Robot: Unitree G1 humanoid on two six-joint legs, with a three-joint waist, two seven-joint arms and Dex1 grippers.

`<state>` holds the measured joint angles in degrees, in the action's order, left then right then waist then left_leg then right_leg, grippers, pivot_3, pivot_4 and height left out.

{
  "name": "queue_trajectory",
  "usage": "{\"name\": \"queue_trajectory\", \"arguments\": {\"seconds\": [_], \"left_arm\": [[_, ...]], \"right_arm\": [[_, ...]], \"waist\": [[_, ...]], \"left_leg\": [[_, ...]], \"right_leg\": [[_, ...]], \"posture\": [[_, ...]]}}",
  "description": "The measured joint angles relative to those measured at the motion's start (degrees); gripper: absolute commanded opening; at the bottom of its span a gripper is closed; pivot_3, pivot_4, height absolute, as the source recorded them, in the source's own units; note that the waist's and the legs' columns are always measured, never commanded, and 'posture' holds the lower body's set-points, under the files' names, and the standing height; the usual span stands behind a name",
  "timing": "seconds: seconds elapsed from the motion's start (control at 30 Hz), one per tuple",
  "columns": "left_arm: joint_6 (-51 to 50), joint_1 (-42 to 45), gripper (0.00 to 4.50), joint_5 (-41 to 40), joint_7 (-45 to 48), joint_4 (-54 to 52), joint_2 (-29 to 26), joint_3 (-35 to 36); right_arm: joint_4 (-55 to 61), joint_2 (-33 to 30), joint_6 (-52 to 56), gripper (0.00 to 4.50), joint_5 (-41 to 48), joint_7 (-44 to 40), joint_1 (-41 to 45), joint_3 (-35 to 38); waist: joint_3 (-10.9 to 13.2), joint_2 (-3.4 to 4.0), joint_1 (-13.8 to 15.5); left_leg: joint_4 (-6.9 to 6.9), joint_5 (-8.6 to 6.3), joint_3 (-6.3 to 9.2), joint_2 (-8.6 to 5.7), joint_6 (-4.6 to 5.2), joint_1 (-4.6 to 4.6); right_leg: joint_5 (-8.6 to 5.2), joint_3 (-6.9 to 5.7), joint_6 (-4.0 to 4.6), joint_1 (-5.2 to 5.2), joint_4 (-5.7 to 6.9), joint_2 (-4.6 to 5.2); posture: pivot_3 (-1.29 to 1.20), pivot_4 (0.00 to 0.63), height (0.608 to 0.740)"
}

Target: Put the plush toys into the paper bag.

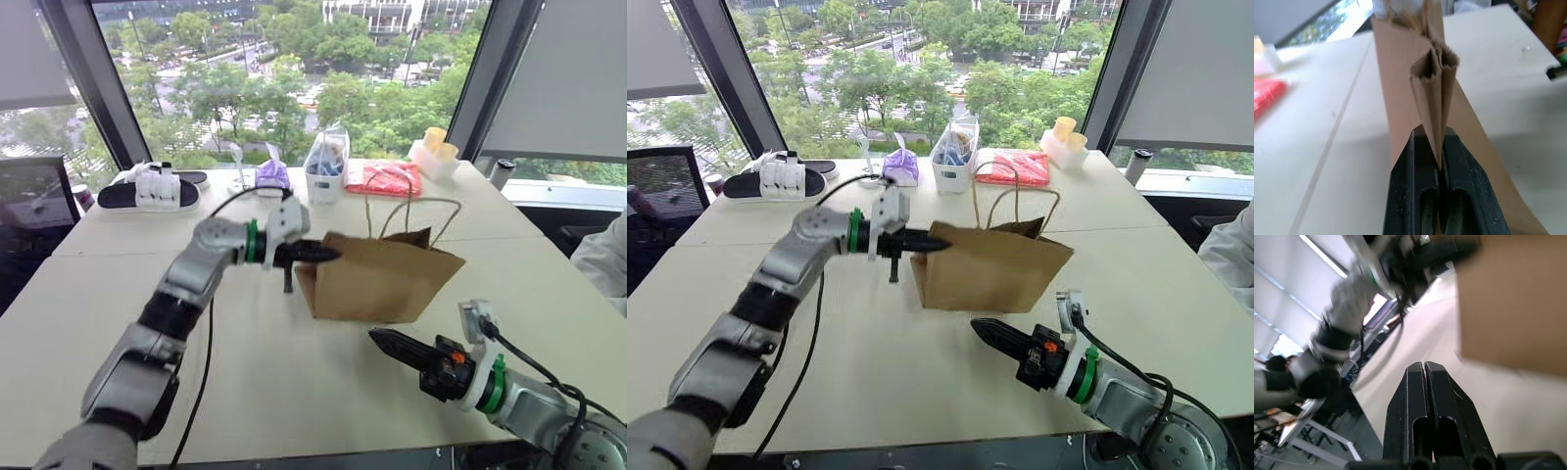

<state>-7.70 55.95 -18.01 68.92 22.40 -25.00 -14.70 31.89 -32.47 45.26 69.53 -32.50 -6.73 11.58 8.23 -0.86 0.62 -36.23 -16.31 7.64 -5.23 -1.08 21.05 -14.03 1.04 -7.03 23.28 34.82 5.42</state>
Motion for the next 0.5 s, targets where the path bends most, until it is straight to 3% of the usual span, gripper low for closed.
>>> {"name": "queue_trajectory", "arguments": {"seconds": [0.2,0.37,0.5], "left_arm": [[8.77,4.17,0.05,1.46,4.16,15.12,3.48,2.08],[20.60,4.73,0.05,8.79,3.86,30.67,3.70,1.85],[26.23,4.41,0.05,12.04,2.19,36.55,4.30,2.06]], "right_arm": [[2.20,0.44,-1.47,0.00,-0.84,1.00,-3.54,0.09],[3.15,0.36,-2.47,0.00,-0.86,2.24,-6.44,1.65],[3.30,0.15,-3.00,0.00,-0.80,2.75,-6.38,2.43]], "waist": [[0.00,-0.01,-0.04],[0.01,-0.05,0.14],[0.04,-0.12,0.24]], "left_leg": [[0.01,-0.02,-0.01,0.01,0.03,0.00],[-0.06,-0.02,-0.01,0.00,0.04,-0.04],[-0.17,-0.02,0.04,-0.01,0.05,0.00]], "right_leg": [[-0.01,0.00,-0.02,0.09,0.11,-0.01],[-0.01,0.00,-0.03,-0.04,0.10,-0.01],[0.00,-0.03,-0.04,-0.03,0.15,-0.01]], "posture": [[0.00,0.150,0.740],[0.00,0.150,0.740],[0.00,0.150,0.740]]}}
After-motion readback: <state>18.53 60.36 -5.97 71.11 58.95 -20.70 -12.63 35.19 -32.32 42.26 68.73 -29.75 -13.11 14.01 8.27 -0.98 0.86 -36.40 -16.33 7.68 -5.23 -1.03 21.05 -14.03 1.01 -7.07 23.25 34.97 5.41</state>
